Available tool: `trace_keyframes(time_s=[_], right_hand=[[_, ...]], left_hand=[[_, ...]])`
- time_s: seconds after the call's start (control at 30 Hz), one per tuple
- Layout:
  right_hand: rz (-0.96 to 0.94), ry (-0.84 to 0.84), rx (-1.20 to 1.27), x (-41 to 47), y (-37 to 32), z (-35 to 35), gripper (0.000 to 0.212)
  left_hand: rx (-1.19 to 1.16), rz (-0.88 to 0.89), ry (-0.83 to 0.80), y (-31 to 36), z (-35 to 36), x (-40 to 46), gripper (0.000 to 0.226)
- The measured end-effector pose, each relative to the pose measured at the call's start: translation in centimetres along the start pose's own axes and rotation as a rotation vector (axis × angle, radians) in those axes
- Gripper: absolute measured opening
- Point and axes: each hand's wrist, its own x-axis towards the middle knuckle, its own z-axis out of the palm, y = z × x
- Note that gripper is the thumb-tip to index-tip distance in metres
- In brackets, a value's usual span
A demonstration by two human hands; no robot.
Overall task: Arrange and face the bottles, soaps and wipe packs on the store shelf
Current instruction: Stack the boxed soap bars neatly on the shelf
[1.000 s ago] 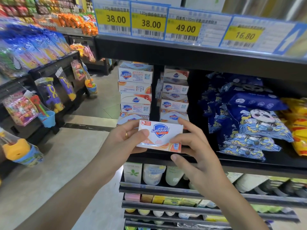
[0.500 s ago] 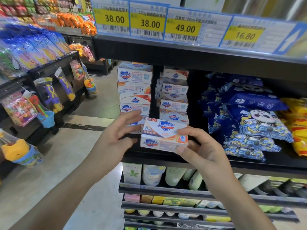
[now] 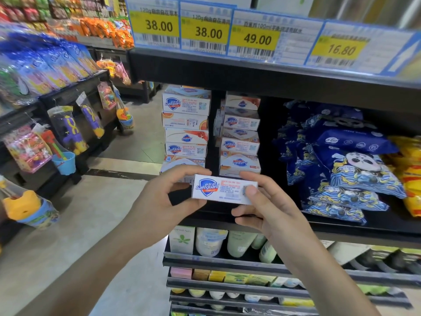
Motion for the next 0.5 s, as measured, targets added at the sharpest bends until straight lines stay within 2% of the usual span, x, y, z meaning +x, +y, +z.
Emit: trace_keyframes(time_s=[0.23, 0.4, 0.5], right_hand=[[-0.129, 0.021, -0.103, -0.3, 0.1, -0.1, 0.049], [-0.284, 0.057, -0.145, 0.1, 0.8, -0.5, 0.038], [-0.371, 0.011, -0.253, 0.1, 0.9, -0.5, 0.038]], left_hand=[[-0.069, -0.064, -0.040, -0.1, -0.5, 0.3, 0.042], [-0.145, -0.118, -0.030, 0.2, -0.7, 0.5, 0.042], [-0.234, -0.219, -0.039, 0.5, -1.0, 0.7, 0.036]])
